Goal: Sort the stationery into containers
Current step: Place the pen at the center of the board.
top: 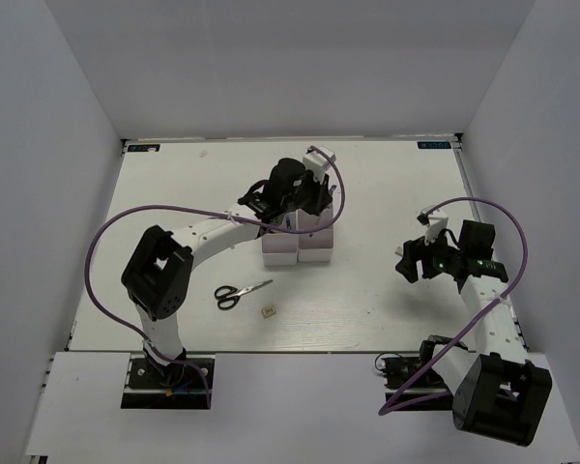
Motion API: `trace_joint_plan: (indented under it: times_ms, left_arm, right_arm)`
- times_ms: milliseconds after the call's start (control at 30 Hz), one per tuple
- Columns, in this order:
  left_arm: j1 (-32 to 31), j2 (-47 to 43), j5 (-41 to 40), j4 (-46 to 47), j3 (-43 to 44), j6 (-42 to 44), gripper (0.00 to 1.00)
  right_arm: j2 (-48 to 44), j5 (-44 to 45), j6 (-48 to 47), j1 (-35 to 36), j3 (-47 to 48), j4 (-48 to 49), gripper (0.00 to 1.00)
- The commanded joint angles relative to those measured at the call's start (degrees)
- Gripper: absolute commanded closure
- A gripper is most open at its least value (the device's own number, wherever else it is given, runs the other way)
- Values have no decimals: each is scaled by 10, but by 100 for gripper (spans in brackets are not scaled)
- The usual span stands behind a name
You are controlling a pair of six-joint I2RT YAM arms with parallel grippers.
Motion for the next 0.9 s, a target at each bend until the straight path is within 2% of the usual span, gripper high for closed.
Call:
trace_joint_plan:
  times_ms: [0, 600, 867]
  left_arm:
    - [-5, -45, 10, 20, 23, 8, 99]
    - [22, -18, 1, 45, 31, 7, 99]
    - [31, -6, 2, 69, -2, 12, 99]
  right_arm:
    - [-4, -12, -6, -3, -5, 13, 21]
    - [5, -12, -13, -2, -12, 15, 21]
    - [12, -12, -16, -3, -12, 17, 21]
